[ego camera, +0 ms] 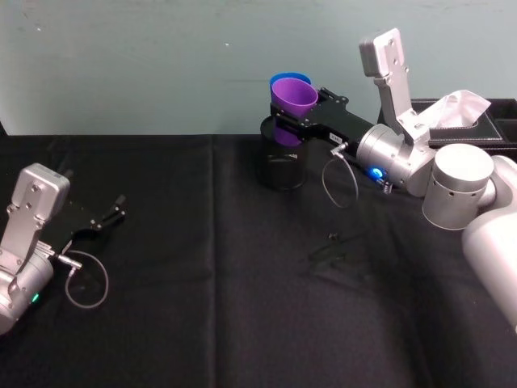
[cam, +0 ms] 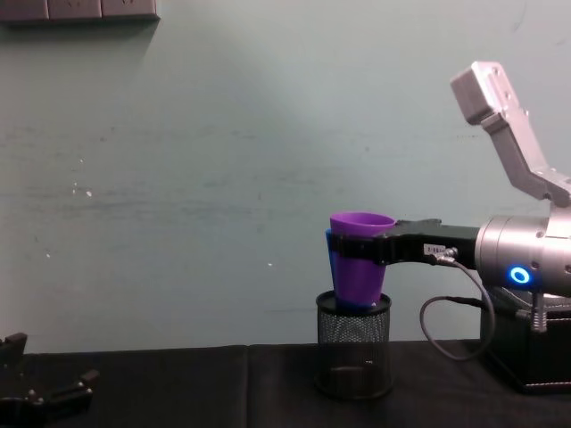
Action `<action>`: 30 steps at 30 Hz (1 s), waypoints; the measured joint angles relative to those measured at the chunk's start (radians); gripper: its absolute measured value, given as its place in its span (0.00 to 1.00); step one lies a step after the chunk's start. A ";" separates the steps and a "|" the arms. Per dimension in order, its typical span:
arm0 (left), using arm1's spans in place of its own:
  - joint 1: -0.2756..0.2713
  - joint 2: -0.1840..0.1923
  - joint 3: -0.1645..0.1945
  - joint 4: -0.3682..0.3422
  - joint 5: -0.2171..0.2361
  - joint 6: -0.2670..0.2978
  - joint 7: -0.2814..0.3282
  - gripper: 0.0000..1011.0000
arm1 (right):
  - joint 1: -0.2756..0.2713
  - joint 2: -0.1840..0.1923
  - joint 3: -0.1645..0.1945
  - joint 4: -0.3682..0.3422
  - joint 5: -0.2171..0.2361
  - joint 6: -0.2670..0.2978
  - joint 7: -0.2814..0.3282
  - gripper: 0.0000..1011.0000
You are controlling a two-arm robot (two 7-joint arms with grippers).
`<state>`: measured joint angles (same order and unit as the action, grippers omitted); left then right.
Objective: Pick up one cup with a gripper and tap it against the other cup.
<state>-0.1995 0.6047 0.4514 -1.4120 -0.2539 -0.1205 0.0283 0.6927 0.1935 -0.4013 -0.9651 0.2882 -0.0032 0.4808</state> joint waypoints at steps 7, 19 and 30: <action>0.000 0.000 0.000 0.000 0.000 0.000 0.000 0.99 | -0.049 0.033 0.003 -0.098 0.021 0.029 0.019 0.72; 0.000 0.000 0.000 0.000 0.000 0.000 0.000 0.99 | -0.184 0.129 -0.026 -0.315 0.057 0.102 0.042 0.72; 0.000 0.000 0.000 0.000 0.000 0.000 0.000 0.99 | -0.303 0.220 -0.041 -0.433 0.064 0.069 0.046 0.72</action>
<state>-0.1995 0.6047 0.4513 -1.4120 -0.2539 -0.1205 0.0283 0.3894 0.4137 -0.4427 -1.3976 0.3518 0.0659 0.5270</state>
